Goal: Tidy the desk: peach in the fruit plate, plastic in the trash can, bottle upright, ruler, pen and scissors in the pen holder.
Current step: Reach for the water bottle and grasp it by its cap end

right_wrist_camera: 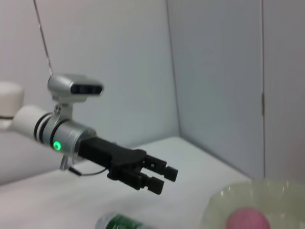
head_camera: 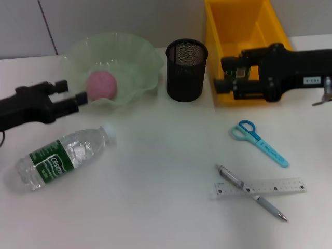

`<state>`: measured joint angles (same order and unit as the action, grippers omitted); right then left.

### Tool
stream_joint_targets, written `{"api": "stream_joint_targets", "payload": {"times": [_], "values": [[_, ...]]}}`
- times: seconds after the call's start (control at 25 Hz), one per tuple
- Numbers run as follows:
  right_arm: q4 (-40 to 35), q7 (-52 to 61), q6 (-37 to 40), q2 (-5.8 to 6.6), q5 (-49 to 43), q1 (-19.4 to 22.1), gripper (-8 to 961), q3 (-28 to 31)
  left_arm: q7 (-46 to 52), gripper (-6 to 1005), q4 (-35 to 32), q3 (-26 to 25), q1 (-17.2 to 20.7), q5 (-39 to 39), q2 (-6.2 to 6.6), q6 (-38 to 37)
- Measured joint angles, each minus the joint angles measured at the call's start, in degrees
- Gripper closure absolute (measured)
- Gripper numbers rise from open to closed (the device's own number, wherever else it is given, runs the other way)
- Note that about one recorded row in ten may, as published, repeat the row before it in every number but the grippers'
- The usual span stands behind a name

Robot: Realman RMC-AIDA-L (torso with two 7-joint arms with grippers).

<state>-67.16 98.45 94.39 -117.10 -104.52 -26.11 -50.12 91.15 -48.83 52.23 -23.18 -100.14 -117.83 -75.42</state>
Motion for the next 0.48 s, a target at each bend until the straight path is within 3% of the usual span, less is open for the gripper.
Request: {"api": "stream_joint_targets", "payload": {"times": [0.48], "values": [[1.1,2.1,-0.5,0.55,-0.8,-0.7,364,3.6,9.2,313,-6.4,3.3,-4.1,-16.7,-0.3,-1.0]]}}
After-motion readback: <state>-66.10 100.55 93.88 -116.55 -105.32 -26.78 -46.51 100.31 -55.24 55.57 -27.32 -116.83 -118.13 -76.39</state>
